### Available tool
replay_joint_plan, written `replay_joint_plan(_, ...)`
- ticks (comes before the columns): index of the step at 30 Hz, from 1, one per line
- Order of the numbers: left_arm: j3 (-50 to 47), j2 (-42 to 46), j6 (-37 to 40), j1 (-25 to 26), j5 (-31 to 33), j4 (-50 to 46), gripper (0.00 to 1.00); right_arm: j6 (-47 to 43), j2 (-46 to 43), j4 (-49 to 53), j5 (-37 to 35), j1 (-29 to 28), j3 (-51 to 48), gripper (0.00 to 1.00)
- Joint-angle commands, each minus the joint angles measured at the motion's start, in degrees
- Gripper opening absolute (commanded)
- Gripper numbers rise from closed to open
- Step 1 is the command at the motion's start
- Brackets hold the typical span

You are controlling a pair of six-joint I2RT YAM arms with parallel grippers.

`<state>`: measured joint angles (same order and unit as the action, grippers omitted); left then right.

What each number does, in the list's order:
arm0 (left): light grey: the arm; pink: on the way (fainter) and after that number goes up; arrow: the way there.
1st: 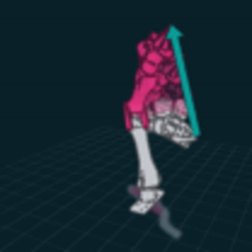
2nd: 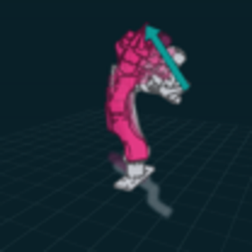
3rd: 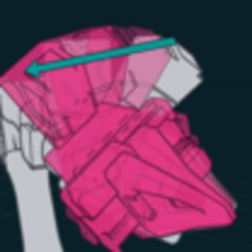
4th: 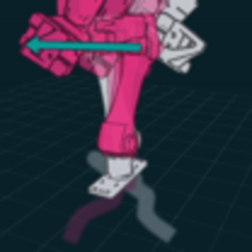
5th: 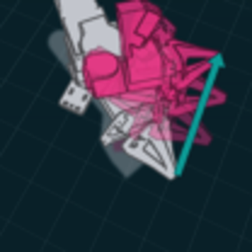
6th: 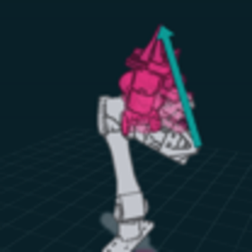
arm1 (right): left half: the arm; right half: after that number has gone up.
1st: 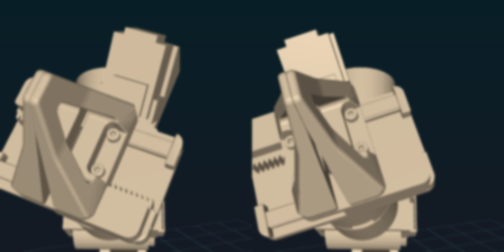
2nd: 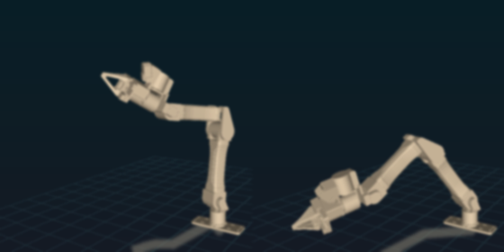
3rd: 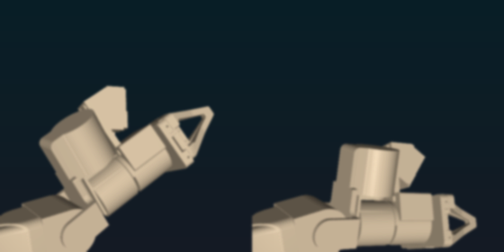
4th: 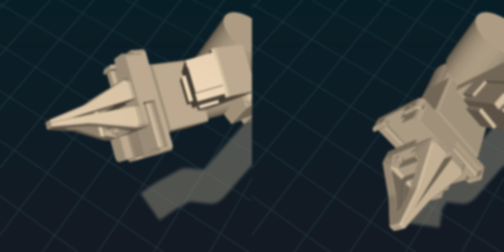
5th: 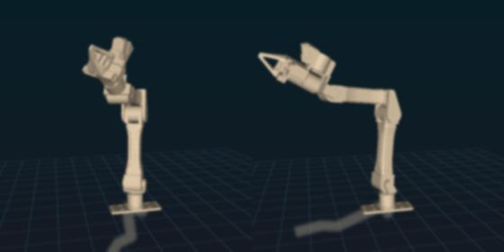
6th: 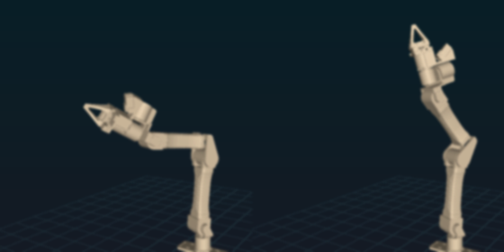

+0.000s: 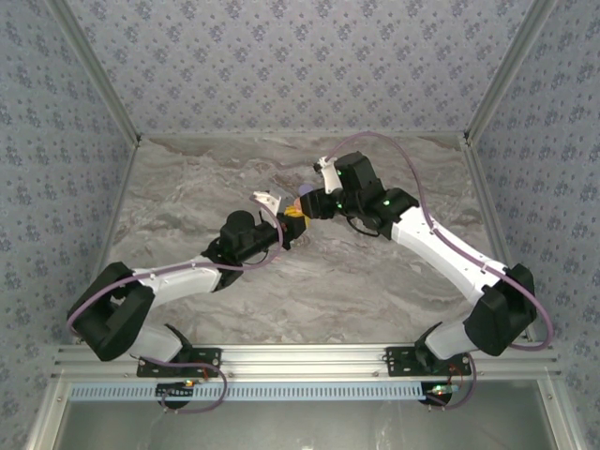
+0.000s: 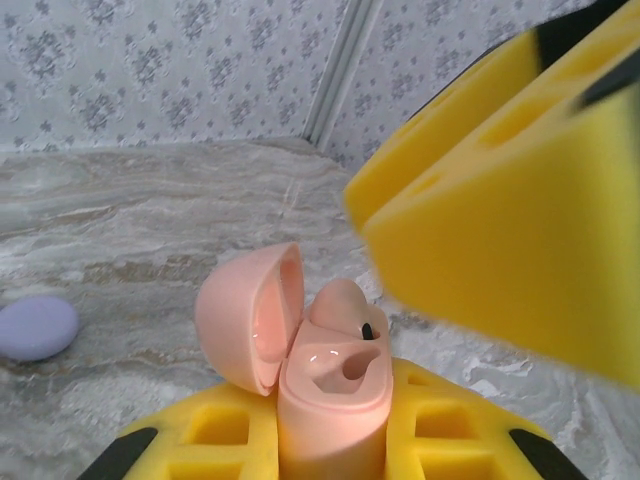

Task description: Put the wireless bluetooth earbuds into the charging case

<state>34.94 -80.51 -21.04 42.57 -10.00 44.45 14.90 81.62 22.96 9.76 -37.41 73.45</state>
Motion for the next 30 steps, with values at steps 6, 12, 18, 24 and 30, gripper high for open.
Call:
replay_joint_plan(6, 0.49, 6.19, 3.18, 0.48, 6.22, -10.93, 0.15, 0.07, -3.59, 2.15, -12.13, -0.04, -0.81, 0.48)
replay_joint_plan(12, -0.64, 11.65, 4.35, -1.06, 7.45, -18.38, 0.16, 1.19, -1.76, 4.8, -15.75, 2.18, -3.23, 0.49)
replay_joint_plan(18, -0.57, 17.7, 6.08, -3.48, 7.27, -25.68, 0.16, -1.66, -0.08, 3.9, -8.77, 3.82, -8.06, 0.49)
replay_joint_plan(24, -0.31, 22.76, 7.19, -5.58, 7.27, -30.99, 0.16, -6.1, 5.22, 3.42, 0.46, 3.47, -9.53, 0.45)
replay_joint_plan(30, 0.12, 26.1, 7.94, -5.98, 7.83, -33.94, 0.16, -9.17, 11.8, 1.03, 5.79, 1.05, -8.83, 0.45)
